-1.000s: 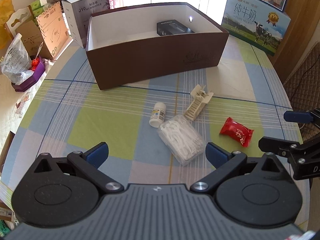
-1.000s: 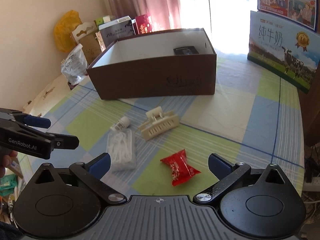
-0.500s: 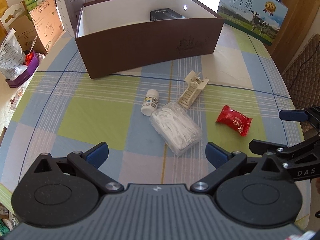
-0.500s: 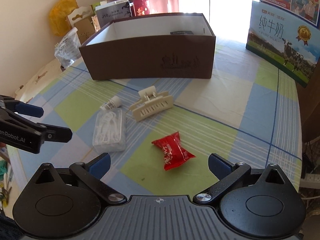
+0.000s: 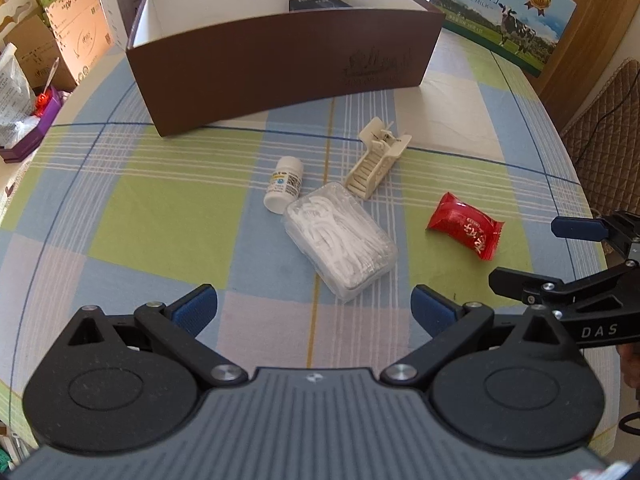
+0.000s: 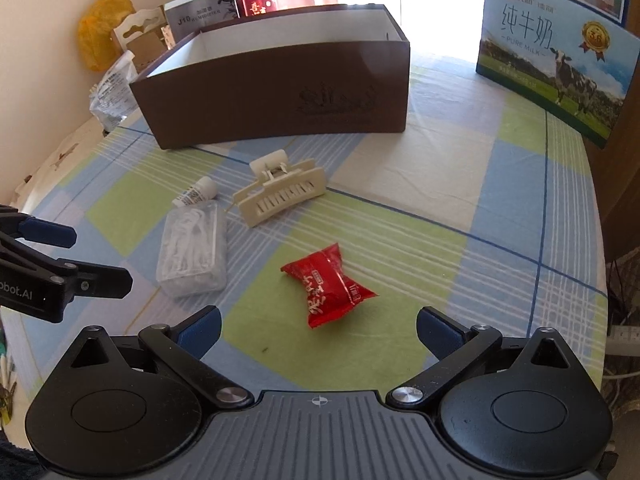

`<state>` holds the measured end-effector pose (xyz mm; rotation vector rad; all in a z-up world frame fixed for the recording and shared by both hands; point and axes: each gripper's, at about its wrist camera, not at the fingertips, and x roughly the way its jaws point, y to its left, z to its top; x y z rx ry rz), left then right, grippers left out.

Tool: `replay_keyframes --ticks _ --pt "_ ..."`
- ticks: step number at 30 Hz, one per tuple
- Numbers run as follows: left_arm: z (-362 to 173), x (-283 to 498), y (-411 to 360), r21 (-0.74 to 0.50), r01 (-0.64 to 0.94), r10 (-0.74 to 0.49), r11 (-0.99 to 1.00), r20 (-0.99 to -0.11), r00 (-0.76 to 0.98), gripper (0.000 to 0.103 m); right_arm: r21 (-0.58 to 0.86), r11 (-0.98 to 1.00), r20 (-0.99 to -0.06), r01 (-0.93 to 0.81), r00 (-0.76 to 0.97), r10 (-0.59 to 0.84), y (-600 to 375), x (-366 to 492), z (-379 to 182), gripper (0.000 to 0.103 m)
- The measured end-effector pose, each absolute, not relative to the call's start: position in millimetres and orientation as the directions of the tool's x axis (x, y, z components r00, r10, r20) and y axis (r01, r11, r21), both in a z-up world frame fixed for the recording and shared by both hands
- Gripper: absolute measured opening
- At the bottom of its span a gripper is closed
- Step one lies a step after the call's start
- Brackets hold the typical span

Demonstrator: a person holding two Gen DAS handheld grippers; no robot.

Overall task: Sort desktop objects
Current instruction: 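Withdraw both tools from the box back toward the remaining items, then grasp the clear floss-pick box with the left tool while the right tool grasps the red candy packet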

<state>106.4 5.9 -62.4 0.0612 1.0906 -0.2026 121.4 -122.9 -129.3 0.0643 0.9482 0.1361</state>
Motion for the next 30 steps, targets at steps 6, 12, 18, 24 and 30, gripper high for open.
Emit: replay_keyframes --ticks 6,12,18,24,30 --pt "-72.7 112.9 2.4 -0.056 0.197 -0.138 0.979 -0.891 0.432 0.102 0.090 0.992 -0.795 -0.092 0.593 0.128 -124.4 128.5 -139.2 0.101" --pt "-81.4 123.9 0.2 -0.054 0.197 -0.134 0.979 -0.897 0.420 0.102 0.049 0.989 -0.796 -0.142 0.593 0.125 -120.4 140.2 -149.8 0.083" --pt "-89.3 136.4 -3.6 -0.059 0.194 -0.136 0.979 -0.903 0.408 0.102 0.042 0.986 -0.796 -0.163 0.590 0.131 -118.6 152.6 -158.5 0.068" --pt "-99.4 150.9 -11.4 -0.072 0.191 -0.143 0.979 -0.910 0.389 0.102 0.040 0.992 -0.816 -0.120 0.569 0.102 -125.8 164.6 -164.6 0.042" --pt "-108.4 165.6 -22.1 -0.064 0.196 -0.136 0.979 -0.914 0.382 0.102 0.045 0.999 -0.825 0.001 0.565 0.037 -147.4 168.0 -166.1 0.036"
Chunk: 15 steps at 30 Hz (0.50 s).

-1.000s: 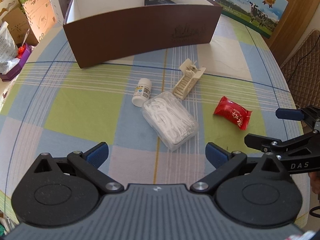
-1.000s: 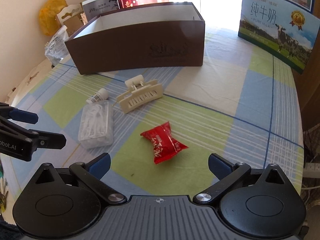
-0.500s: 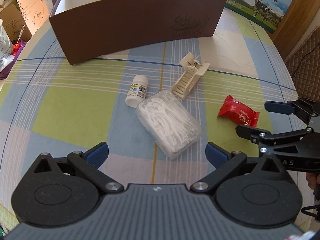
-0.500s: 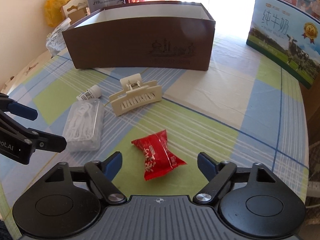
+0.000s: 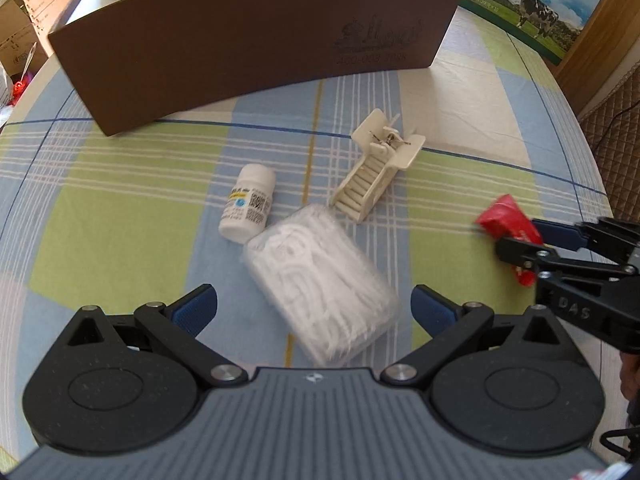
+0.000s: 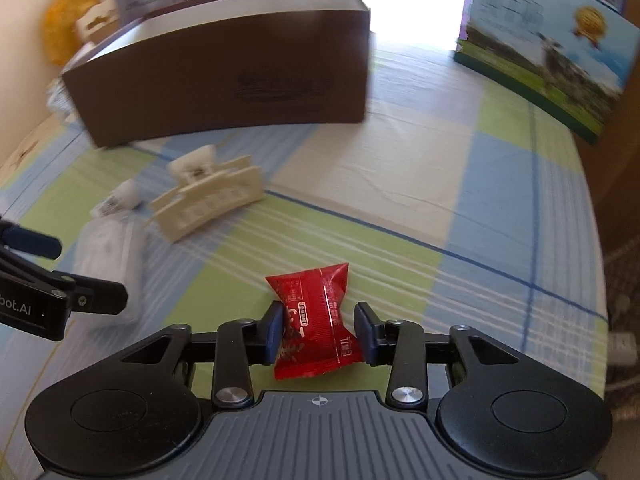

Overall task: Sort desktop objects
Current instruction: 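Grasp the clear floss-pick box with the left tool while the right tool grasps the red candy packet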

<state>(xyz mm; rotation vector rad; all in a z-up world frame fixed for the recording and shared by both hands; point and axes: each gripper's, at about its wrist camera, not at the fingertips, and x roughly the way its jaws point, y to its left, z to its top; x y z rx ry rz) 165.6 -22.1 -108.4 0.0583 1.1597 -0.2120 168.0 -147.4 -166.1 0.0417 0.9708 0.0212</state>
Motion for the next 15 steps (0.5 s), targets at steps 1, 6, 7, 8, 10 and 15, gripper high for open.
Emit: replay_keyframes --ticks 1,6,7,8,10,15 --pt "-109.8 168.3 -24.0 -0.062 0.198 -0.135 0.978 -0.914 0.382 0.101 0.053 0.998 -0.826 0.019 0.562 0.033 -151.8 167.8 -165.9 0.036" --pt "-117.5 175.7 -34.7 -0.015 0.262 -0.123 0.965 -0.909 0.399 0.094 0.078 0.993 -0.828 0.087 0.561 0.016 -168.6 162.8 -163.1 0.036" --pt "-119.1 175.9 -36.7 0.001 0.276 -0.115 0.961 -0.907 0.405 0.092 0.083 0.992 -0.828 0.097 0.560 0.014 -171.0 161.3 -162.5 0.036" --pt "-120.5 175.6 -38.3 0.016 0.290 -0.110 0.957 -0.905 0.411 0.089 0.088 0.991 -0.829 0.105 0.559 0.014 -173.3 159.6 -162.1 0.036" --pt "-122.8 174.1 -40.2 0.044 0.318 -0.101 0.947 -0.899 0.427 0.080 0.096 0.988 -0.830 0.118 0.558 0.014 -176.3 156.8 -161.7 0.036" --pt "-122.8 166.4 -35.5 0.033 0.408 -0.161 0.912 -0.888 0.431 0.056 0.104 0.988 -0.831 0.118 0.556 0.021 -177.5 147.2 -158.5 0.036"
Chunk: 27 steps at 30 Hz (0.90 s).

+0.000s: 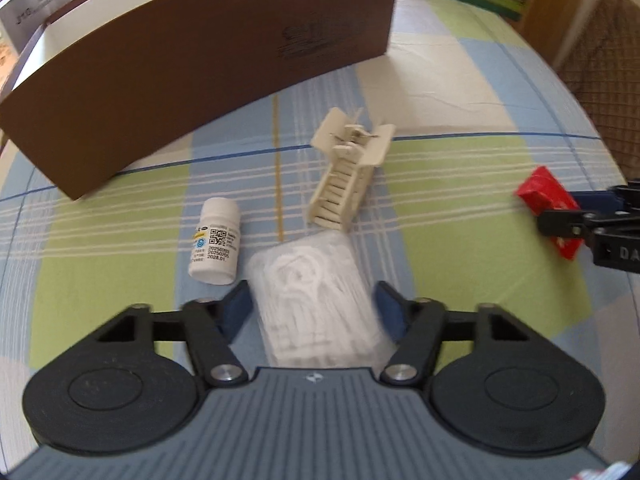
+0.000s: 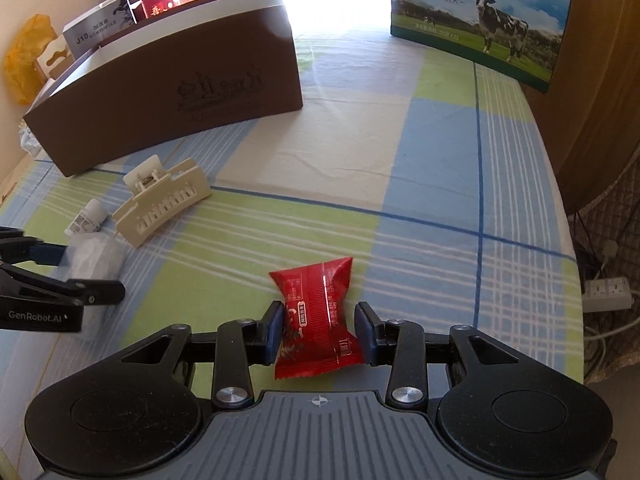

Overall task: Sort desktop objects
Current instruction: 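Grasp the clear floss-pick box with the left tool while the right tool grasps the red candy packet, then lift the floss-pick box and red candy packet toward the brown box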

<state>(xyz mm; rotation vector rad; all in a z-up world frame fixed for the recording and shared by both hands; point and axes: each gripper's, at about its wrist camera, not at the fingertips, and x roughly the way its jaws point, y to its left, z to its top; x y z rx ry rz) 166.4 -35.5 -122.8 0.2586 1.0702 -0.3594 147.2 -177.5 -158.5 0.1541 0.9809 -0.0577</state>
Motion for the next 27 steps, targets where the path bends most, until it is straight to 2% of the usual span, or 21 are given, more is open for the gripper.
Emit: replay_keyframes --ticks 4,10,11,13,14,19,22,27 --pt "-119.6 157.8 -29.7 0.041 0.453 -0.169 0.890 -0.895 0.413 0.055 0.106 0.988 -0.833 0.112 0.552 0.027 -176.0 143.3 -158.2 0.036" --pt "-116.0 156.6 -20.0 0.011 0.435 -0.166 0.900 -0.915 0.368 0.055 0.110 0.988 -0.832 0.104 0.553 0.035 -174.9 142.9 -157.3 0.039" --pt "-115.8 158.1 -19.5 0.005 0.421 -0.165 0.907 -0.916 0.366 0.055 0.112 0.988 -0.833 0.104 0.553 0.036 -175.3 143.6 -157.5 0.043" --pt "-115.5 160.3 -20.0 0.005 0.409 -0.160 0.913 -0.916 0.367 0.055 0.101 0.987 -0.827 0.121 0.562 0.016 -174.6 143.2 -156.2 0.071" --pt "-116.0 161.9 -21.0 0.008 0.406 -0.156 0.914 -0.916 0.370 0.057 0.096 0.987 -0.819 0.126 0.574 0.007 -174.7 142.4 -155.1 0.073" --pt "-118.5 166.0 -24.3 0.013 0.402 -0.155 0.915 -0.911 0.383 0.060 0.091 0.989 -0.819 0.115 0.574 0.008 -173.3 143.7 -154.8 0.075" --pt "-118.8 165.9 -25.7 0.010 0.414 -0.166 0.910 -0.907 0.387 0.053 0.089 0.990 -0.822 0.111 0.570 0.010 -172.4 145.0 -156.4 0.075" --pt "-118.9 157.6 -24.7 0.022 0.426 -0.162 0.904 -0.906 0.392 0.053 0.067 0.993 -0.821 0.096 0.572 0.000 -170.1 145.8 -159.1 0.075"
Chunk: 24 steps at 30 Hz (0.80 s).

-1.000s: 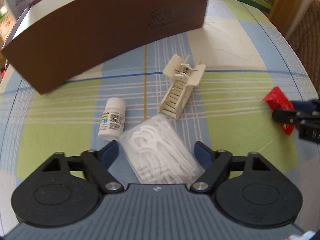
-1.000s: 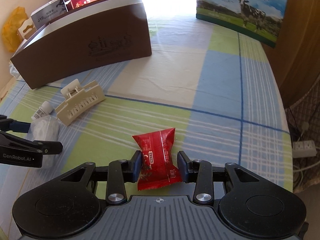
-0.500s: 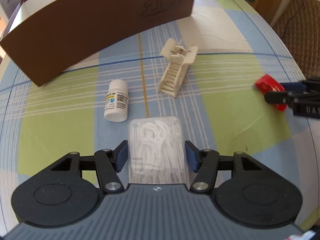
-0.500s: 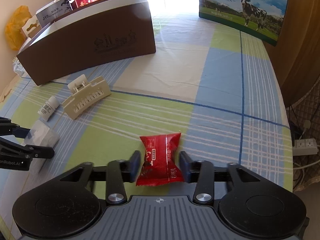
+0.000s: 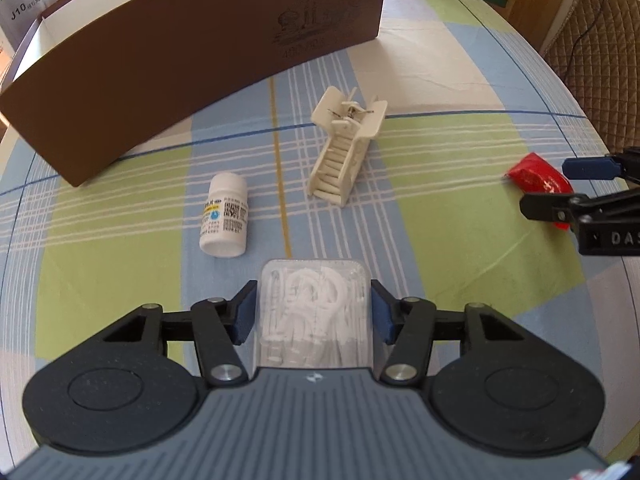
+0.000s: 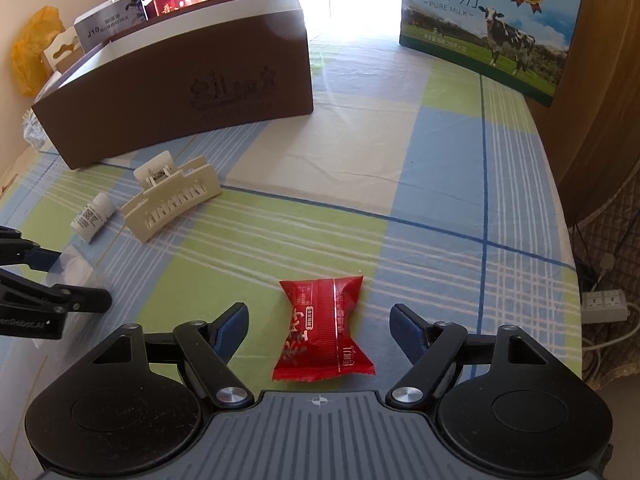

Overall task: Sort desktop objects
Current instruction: 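Lift the floss-pick box and red candy packet toward the brown box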

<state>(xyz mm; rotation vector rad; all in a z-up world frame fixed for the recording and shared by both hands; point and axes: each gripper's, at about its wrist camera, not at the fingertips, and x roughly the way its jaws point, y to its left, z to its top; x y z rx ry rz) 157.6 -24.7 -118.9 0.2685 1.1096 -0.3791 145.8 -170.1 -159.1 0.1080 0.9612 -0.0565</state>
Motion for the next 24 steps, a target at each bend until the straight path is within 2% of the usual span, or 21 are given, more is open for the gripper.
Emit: replay_keyframes --ticks 3,5,6,8,9,10,24 --pt "-118.1 155.1 -20.8 0.016 0.415 -0.161 0.910 -0.907 0.388 0.053 0.061 0.994 -0.824 0.092 0.567 -0.002 -170.8 146.5 -161.6 0.074" --pt "-117.6 154.3 -18.3 0.018 0.409 -0.156 0.912 -0.909 0.388 0.053 0.050 0.995 -0.828 0.087 0.561 -0.008 -170.3 147.4 -163.1 0.068" --pt "-117.5 153.6 -17.1 0.019 0.406 -0.153 0.914 -0.909 0.388 0.053 0.050 0.995 -0.830 0.082 0.557 -0.004 -170.1 147.7 -164.2 0.058" --pt "-117.0 153.7 -15.3 0.020 0.399 -0.149 0.917 -0.910 0.387 0.053 0.042 0.996 -0.830 0.077 0.558 -0.008 -169.5 147.2 -165.5 0.048" --pt "-116.6 153.1 -14.5 0.021 0.398 -0.147 0.917 -0.910 0.387 0.053 0.036 0.997 -0.830 0.071 0.557 -0.010 -168.8 147.3 -165.0 0.037" --pt "-116.3 152.6 -13.4 0.024 0.398 -0.144 0.917 -0.911 0.387 0.053 0.039 0.997 -0.831 0.064 0.556 -0.003 -168.8 147.6 -164.2 0.032" --pt "-107.7 143.2 7.3 0.033 0.361 -0.121 0.932 -0.910 0.396 0.052 0.085 0.996 -0.823 0.011 0.564 0.064 -151.0 142.6 -149.5 0.030"
